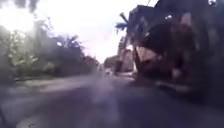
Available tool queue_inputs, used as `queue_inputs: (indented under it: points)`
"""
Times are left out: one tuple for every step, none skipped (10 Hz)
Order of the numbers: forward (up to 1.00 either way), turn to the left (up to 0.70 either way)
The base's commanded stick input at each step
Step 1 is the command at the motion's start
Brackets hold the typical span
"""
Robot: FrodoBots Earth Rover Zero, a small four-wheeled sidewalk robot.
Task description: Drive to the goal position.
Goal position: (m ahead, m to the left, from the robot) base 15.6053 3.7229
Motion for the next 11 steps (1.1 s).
queue_inputs:
  points:
    - [0.7,0.0]
    - [0.7,0.0]
    - [0.7,0.0]
    - [0.7,0.0]
    - [0.7,0.0]
    - [0.7,0.0]
    - [0.7,0.0]
    - [0.7,0.0]
    - [0.7,0.0]
    - [0.7,0.0]
    - [0.7,0.0]
